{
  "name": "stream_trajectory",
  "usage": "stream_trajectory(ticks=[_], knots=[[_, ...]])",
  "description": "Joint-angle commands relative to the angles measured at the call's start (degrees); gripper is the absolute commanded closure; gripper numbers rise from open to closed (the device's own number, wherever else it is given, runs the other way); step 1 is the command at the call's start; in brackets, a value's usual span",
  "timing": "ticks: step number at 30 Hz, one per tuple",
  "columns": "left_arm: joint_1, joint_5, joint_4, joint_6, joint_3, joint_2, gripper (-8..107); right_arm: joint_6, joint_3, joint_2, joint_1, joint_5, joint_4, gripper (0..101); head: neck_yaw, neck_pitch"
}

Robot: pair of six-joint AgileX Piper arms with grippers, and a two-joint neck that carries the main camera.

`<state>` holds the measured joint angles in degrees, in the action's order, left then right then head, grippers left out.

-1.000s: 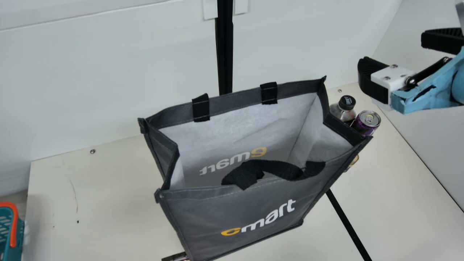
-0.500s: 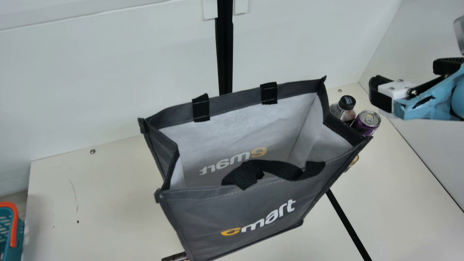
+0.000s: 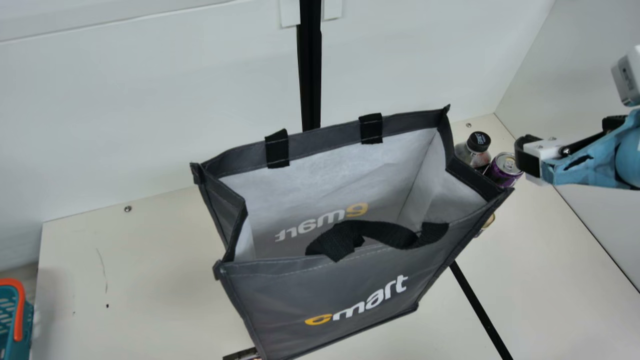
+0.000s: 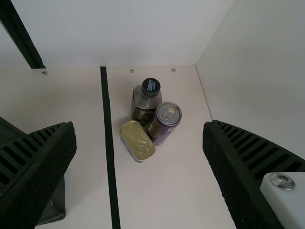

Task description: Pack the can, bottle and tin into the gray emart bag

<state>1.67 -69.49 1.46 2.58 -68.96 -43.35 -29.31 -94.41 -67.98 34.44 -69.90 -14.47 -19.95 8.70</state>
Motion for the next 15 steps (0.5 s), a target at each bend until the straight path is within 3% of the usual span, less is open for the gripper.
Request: stream_trajectory(ticks=[1, 15], knots=[[0.00, 0.00, 0.00, 0.00, 0.00, 0.00, 9, 0.08, 0.52, 0.09, 0.05, 0.00, 0.29, 10, -0.05, 1.30], [0.00, 0.00, 0.00, 0.00, 0.00, 0.00, 9, 1.71, 3.14, 0.59, -0.57, 0.00, 2.14, 10, -0.05, 1.30]])
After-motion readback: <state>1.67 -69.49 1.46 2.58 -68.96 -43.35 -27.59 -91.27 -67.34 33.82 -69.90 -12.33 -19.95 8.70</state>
